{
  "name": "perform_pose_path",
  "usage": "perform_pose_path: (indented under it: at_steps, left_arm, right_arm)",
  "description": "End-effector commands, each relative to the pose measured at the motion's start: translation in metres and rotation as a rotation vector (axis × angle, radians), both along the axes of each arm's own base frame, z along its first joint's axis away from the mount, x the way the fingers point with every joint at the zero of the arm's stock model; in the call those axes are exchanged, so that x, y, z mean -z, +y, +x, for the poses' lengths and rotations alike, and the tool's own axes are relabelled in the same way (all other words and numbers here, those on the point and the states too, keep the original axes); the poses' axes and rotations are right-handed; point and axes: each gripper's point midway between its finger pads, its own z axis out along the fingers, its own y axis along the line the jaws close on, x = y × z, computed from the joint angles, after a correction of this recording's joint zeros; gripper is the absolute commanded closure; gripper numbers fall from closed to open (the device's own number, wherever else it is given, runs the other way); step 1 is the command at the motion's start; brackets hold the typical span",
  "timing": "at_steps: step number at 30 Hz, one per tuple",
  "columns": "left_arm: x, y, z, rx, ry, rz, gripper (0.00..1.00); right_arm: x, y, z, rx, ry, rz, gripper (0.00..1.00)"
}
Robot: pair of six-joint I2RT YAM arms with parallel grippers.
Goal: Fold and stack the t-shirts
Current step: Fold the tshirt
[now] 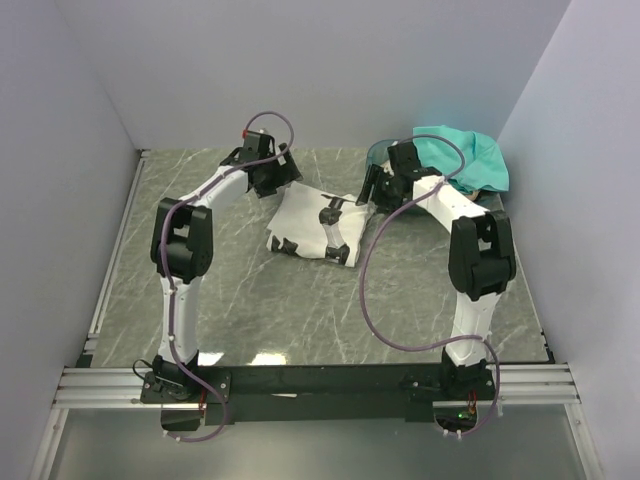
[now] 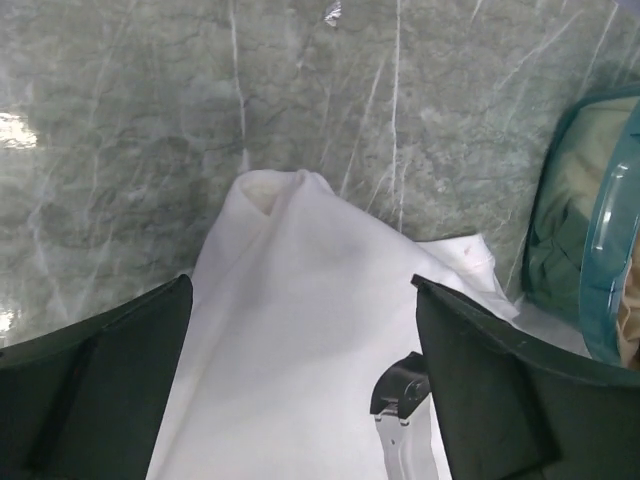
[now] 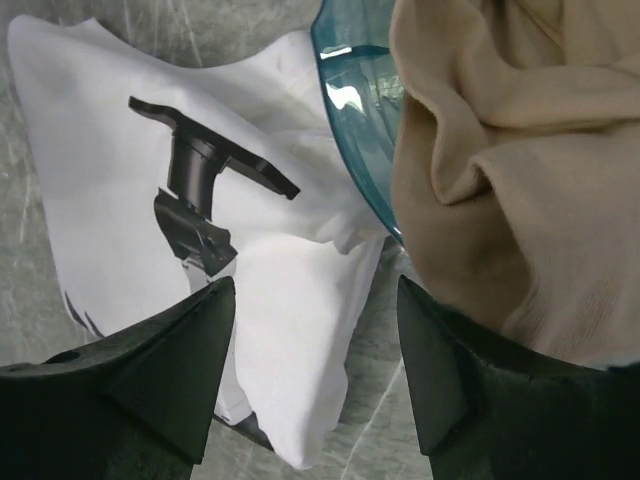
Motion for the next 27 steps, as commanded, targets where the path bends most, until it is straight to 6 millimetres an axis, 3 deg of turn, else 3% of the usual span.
perform_pose_path:
  at_steps: [1,3,4,6,7,9,10,11,13,16,21,25,26,27]
  left_arm:
    - [-0.045,-0.001,0.007,0.022,-0.09,-0.02,0.01]
    - [-0.041,0.001,-0.002,0.029,-0.081,-0.02,0.01]
    - [-0.042,0.003,-0.01,0.036,-0.083,-0.014,0.01]
    - [-0.039,0.008,-0.019,0.035,-0.067,0.0,0.01]
    - [-0.044,0.01,-0.025,0.034,-0.069,0.001,0.01]
    - [-0.026,0.015,-0.043,0.035,-0.024,0.015,0.01]
    - [-0.034,0.016,-0.049,0.038,-0.036,0.005,0.01]
    - [-0.02,0.019,-0.059,0.039,-0.009,0.01,0.01]
    - [-0.022,0.02,-0.069,0.049,-0.013,0.005,0.0]
    - [-0.004,0.025,-0.087,0.05,0.033,0.04,0.01]
    - [0.018,0.028,-0.098,0.061,0.088,0.086,0.01]
    - [0.032,0.025,-0.096,0.082,0.122,0.124,0.01]
    - [0.035,0.022,-0.096,0.088,0.126,0.14,0.02]
    - [0.043,0.021,-0.097,0.095,0.141,0.159,0.04]
  right_arm:
    - [-0.054,0.009,0.015,-0.052,-0.156,0.054,0.26]
    - [-0.057,0.017,0.005,-0.088,-0.162,0.081,0.23]
    - [-0.07,0.023,0.0,-0.112,-0.19,0.107,0.23]
    - [-0.067,0.03,-0.015,-0.14,-0.181,0.117,0.21]
    - [-0.077,0.031,-0.02,-0.147,-0.209,0.125,0.21]
    - [-0.071,0.037,-0.036,-0.172,-0.195,0.135,0.21]
    - [-0.078,0.041,-0.04,-0.188,-0.216,0.153,0.2]
    - [-0.072,0.046,-0.049,-0.209,-0.198,0.176,0.2]
    - [-0.072,0.056,-0.056,-0.237,-0.196,0.203,0.19]
    - [-0.057,0.063,-0.066,-0.246,-0.155,0.204,0.17]
    - [-0.043,0.068,-0.084,-0.256,-0.119,0.214,0.17]
    - [-0.043,0.059,-0.099,-0.241,-0.133,0.183,0.16]
    - [-0.035,0.053,-0.106,-0.229,-0.119,0.164,0.16]
    - [-0.043,0.05,-0.109,-0.223,-0.14,0.158,0.16]
